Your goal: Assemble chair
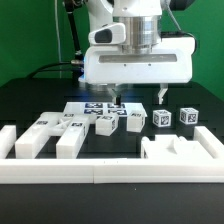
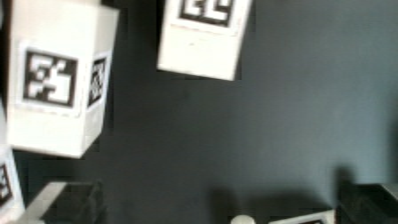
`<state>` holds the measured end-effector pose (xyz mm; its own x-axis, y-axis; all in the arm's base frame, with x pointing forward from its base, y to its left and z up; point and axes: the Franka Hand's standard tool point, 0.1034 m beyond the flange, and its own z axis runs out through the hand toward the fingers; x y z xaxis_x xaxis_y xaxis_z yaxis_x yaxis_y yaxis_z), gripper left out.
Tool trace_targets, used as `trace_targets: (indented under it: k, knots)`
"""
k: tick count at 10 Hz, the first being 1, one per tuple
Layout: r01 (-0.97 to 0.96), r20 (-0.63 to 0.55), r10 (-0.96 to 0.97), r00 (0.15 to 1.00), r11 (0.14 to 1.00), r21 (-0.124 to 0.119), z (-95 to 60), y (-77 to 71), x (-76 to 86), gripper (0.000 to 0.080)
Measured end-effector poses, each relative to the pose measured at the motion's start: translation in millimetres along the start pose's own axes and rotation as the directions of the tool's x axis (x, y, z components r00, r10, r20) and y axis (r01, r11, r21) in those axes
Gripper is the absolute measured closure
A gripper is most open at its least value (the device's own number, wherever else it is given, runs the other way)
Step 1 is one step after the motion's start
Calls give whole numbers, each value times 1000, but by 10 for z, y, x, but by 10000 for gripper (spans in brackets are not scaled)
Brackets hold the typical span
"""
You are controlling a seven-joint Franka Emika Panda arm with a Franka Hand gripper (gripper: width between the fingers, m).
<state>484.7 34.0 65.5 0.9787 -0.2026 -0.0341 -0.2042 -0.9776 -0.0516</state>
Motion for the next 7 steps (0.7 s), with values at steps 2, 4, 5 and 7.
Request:
trace_targets:
  k: [2, 4, 5, 7]
  knots:
    - [-145, 7, 145, 989, 989, 4, 20, 62, -24, 151]
    - [-147, 4, 147, 989, 989, 3, 76, 129, -93, 151]
    - [-139, 11, 139, 990, 990, 1, 97, 90, -138, 151]
    - [-124, 66, 125, 990, 992, -7, 101, 108, -181, 151]
